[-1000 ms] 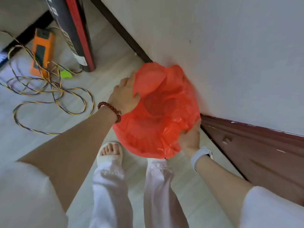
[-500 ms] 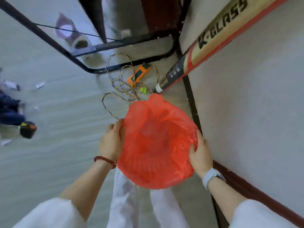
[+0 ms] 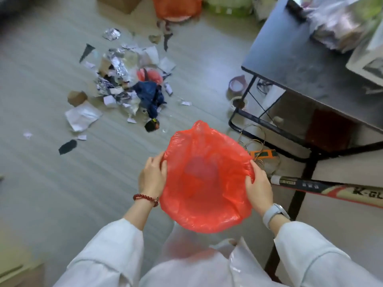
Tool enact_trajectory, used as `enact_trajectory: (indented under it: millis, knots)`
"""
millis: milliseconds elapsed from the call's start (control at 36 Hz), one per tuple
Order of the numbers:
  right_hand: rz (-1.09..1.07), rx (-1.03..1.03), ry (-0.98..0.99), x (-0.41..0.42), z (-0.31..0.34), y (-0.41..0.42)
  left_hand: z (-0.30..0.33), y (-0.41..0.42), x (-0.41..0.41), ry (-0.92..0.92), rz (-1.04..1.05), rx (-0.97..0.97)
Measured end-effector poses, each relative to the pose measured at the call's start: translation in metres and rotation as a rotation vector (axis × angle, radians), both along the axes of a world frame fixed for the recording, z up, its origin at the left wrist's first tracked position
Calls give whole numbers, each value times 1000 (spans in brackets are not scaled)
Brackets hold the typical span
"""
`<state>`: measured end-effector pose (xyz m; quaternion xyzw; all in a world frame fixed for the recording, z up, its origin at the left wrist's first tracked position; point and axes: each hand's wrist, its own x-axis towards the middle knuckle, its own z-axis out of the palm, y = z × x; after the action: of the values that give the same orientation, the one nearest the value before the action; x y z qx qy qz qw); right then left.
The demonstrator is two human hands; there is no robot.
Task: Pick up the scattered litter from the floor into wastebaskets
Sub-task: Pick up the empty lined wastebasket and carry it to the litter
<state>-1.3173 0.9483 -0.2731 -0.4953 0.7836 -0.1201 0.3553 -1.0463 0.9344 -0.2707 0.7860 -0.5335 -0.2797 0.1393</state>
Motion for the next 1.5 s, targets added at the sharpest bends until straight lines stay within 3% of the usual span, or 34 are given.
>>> enact_trajectory:
  millis: [306, 694, 972, 1139, 1500]
  knots:
    - [409, -111, 53, 213, 16, -152, 25, -40, 195, -69, 365, 36]
    - [691, -151, -48, 440, 25, -373, 37, -198, 380, -70, 684, -54]
    - [897, -221, -11, 612, 42, -499, 54, -284, 515, -74, 863, -71]
    - [924, -218, -8, 714, 28, -547, 38, -322, 616, -69, 844, -57]
    - [772, -178, 10, 970, 3, -656, 17, -454, 888, -28, 782, -55]
